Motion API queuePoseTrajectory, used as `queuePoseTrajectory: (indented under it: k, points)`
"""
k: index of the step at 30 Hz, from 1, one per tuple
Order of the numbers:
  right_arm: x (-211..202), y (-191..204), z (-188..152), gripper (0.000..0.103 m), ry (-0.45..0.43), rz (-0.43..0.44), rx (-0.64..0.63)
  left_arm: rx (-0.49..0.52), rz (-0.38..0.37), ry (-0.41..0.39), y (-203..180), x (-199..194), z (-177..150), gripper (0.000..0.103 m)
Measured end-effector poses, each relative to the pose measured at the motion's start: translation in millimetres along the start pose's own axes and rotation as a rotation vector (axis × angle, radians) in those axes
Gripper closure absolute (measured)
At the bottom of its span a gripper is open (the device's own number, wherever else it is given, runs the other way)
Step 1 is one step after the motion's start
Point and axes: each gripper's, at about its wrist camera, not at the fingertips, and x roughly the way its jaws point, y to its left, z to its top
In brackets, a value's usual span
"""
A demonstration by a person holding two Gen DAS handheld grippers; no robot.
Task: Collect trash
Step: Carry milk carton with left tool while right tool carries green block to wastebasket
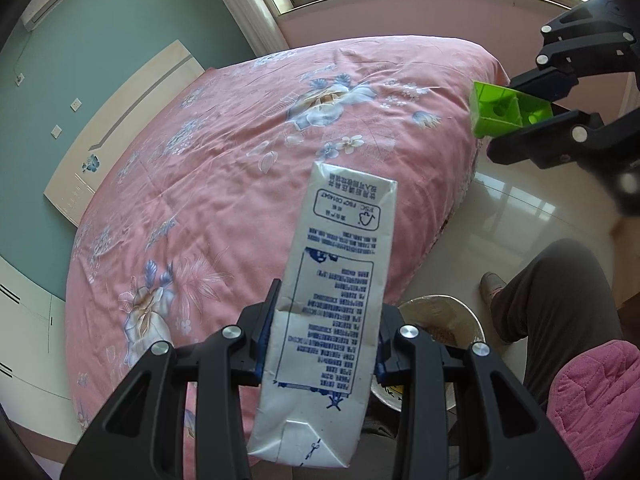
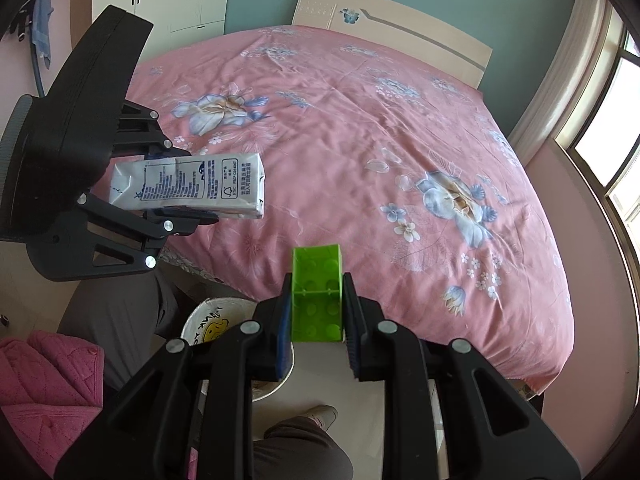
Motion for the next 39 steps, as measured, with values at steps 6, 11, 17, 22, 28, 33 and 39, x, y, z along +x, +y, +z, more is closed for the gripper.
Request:
queuePoseTrajectory:
  k: [6, 11, 17, 22, 28, 33, 39]
  points:
    - [30, 13, -16, 0.079, 0.047, 0.047, -0.001, -0.020, -0.041, 0.060, -9, 27, -24, 0.063]
    - [54, 19, -30, 0.079, 0.080, 0.080, 0.013, -0.034, -0.076, 0.114, -18, 52, -45, 0.063]
    - [90, 27, -53, 0.079, 0.145, 0.125, 0.043, -0.051, -0.113, 0.184, -27, 82, -68, 0.064]
    - [121, 33, -71, 0.079, 0.201, 0.159, 0.065, -0.062, -0.137, 0.234, -36, 104, -84, 0.064]
    - [154, 38, -89, 0.079, 0.258, 0.195, 0.091, -0.081, -0.174, 0.284, -48, 129, -101, 0.064]
    - [184, 43, -102, 0.079, 0.309, 0.221, 0.109, -0.099, -0.204, 0.318, -59, 149, -112, 0.064]
    - [214, 49, -118, 0.079, 0.360, 0.250, 0.133, -0.122, -0.240, 0.369, -68, 175, -125, 0.064]
